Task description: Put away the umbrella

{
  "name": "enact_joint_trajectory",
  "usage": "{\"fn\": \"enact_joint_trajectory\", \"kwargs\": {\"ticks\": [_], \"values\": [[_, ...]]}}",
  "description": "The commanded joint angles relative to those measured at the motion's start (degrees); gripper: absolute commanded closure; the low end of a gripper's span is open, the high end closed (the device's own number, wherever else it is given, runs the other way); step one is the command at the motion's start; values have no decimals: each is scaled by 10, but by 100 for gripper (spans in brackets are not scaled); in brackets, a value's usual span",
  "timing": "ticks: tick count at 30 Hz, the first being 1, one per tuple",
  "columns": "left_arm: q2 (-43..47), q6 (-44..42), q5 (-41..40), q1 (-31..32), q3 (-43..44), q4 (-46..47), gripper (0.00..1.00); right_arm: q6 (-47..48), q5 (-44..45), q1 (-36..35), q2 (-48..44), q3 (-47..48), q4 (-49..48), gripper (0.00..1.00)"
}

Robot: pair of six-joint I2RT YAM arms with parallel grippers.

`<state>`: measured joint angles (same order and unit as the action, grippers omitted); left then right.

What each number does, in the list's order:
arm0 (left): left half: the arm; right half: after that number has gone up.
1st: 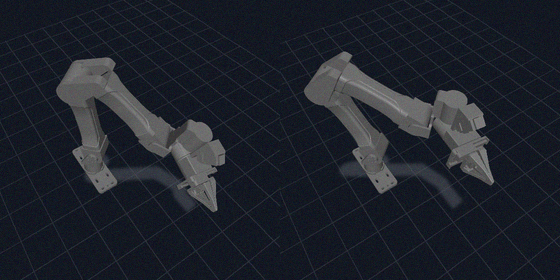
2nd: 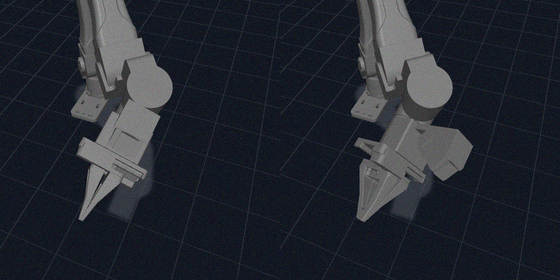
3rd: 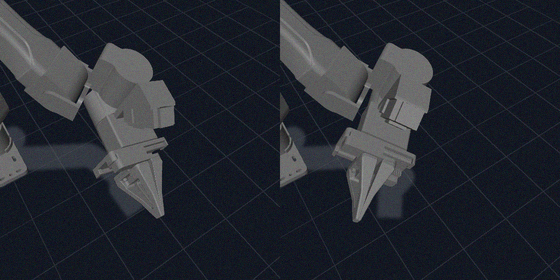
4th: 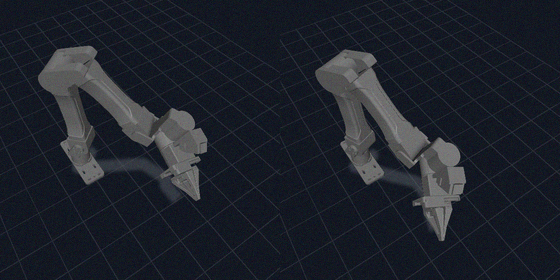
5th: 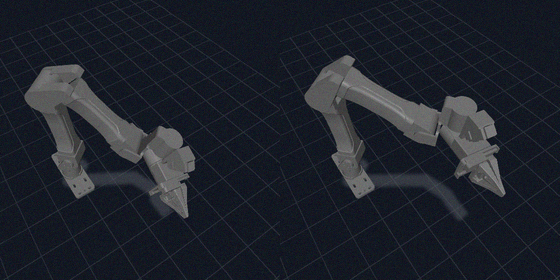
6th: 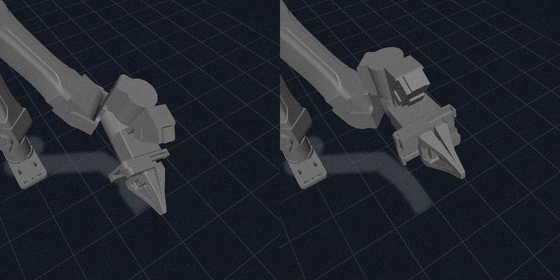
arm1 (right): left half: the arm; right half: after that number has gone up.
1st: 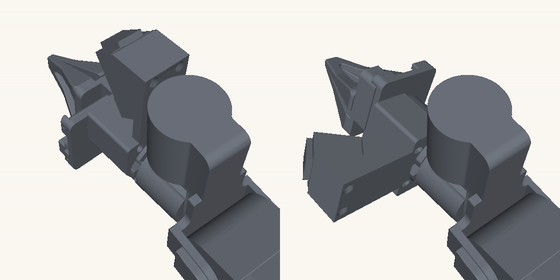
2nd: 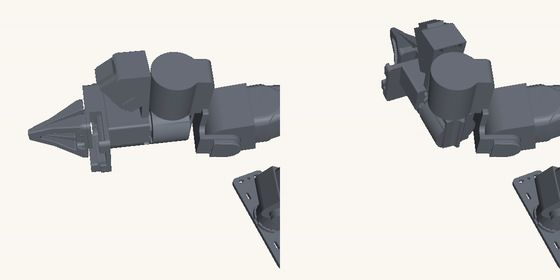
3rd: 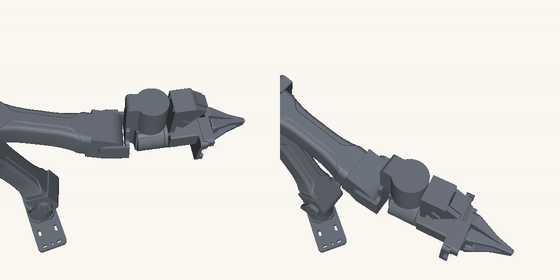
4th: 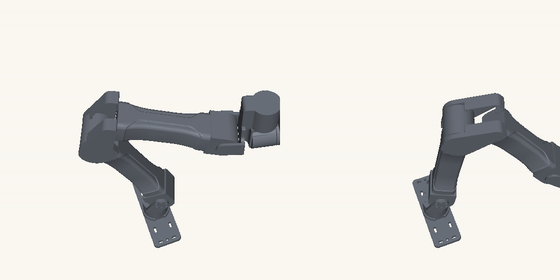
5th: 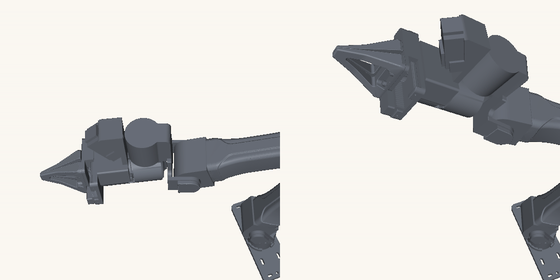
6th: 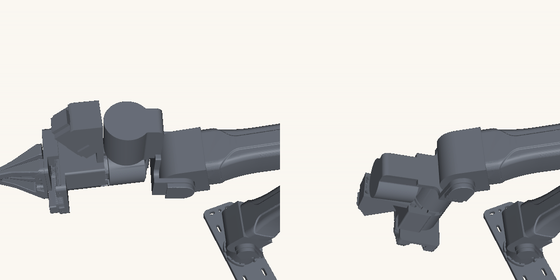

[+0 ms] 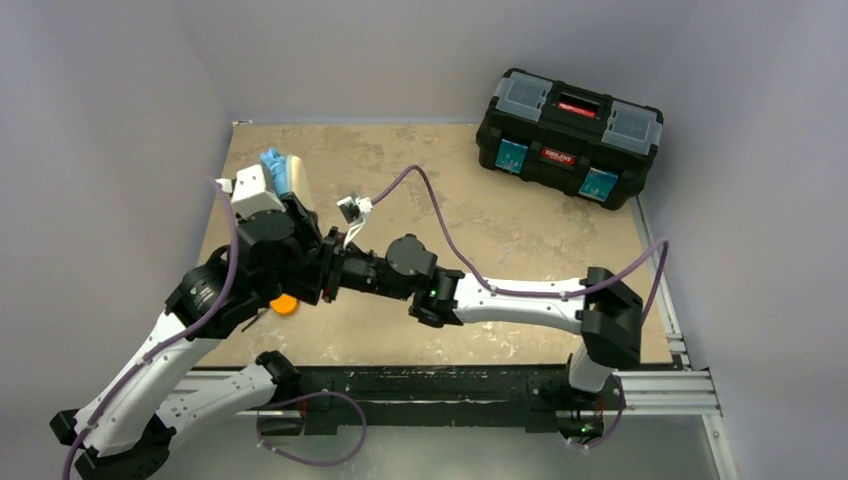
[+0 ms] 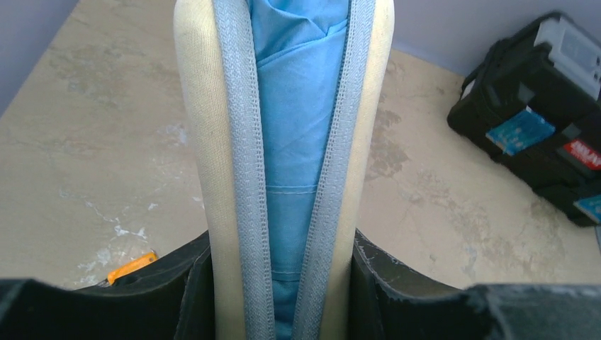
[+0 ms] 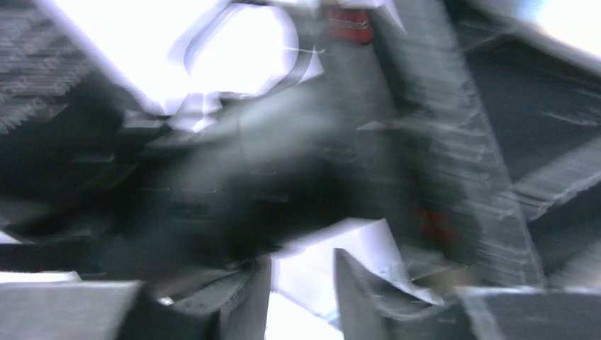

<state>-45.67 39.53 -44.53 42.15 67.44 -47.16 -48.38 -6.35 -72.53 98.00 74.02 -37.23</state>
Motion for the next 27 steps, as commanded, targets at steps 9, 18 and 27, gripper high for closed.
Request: {"fn": "enact_joint_trajectory", "kwargs": {"ticks": [9, 18, 27], "values": [[-12, -6, 94, 8, 37, 23, 100, 120, -22, -51, -252, -113, 17, 25], [16, -53, 206, 7, 53, 79, 100, 157, 165, -50, -404, -212, 236, 1], [45, -71, 395, 7, 66, 138, 100, 85, 40, 136, -428, -173, 257, 1]]}}
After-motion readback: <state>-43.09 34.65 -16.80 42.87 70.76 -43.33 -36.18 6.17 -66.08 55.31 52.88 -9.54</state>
